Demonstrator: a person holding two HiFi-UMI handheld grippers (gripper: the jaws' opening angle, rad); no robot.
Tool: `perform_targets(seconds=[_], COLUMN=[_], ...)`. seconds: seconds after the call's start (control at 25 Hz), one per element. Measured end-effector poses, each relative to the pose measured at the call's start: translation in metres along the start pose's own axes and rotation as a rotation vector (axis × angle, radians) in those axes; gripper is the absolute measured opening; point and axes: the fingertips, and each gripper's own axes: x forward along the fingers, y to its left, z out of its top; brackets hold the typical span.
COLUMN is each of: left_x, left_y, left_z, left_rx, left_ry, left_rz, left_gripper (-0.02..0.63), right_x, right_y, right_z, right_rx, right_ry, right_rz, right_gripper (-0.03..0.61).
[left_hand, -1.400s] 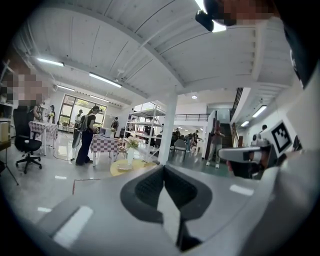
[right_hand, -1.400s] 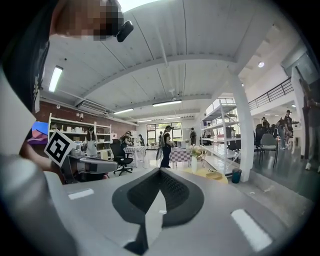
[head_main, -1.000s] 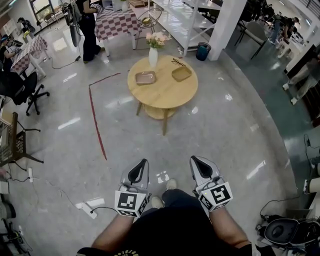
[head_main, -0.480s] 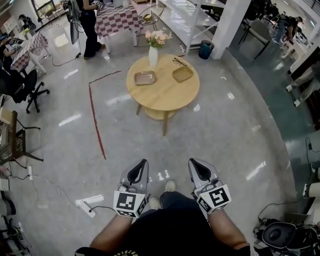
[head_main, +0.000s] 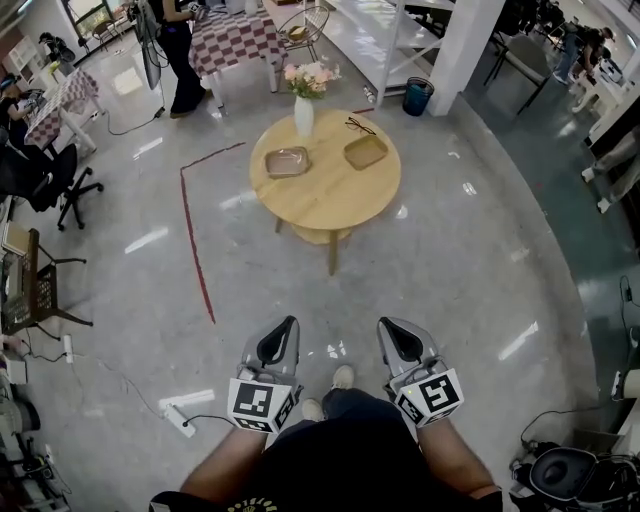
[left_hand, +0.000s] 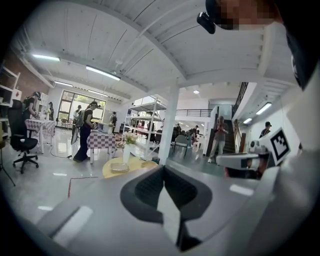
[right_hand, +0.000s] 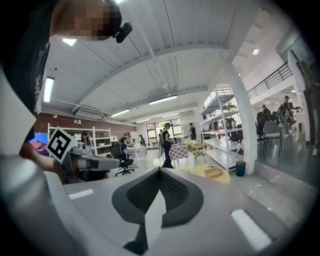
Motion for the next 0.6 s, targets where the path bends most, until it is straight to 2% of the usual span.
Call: perform_targets(seconds=[0.32, 0.6], left_x=[0.046, 0.077], left_y=[-0.018, -0.026], left_z=[0.021, 0.035], left_rx=[0.021, 0.034], left_ry=[-0.005, -0.026], left_rz=[-0.01, 0.017], left_gripper=[0.002, 0.002], right_x=[0.008, 0.022], right_y=[-0.052, -0.085], right_z=[0.022, 0.033], right_rx=[0.002, -0.008], right_ry=[-0.027, -0.047], right_rz=[-0.011, 0.024], right_gripper=[-0.002, -0.002])
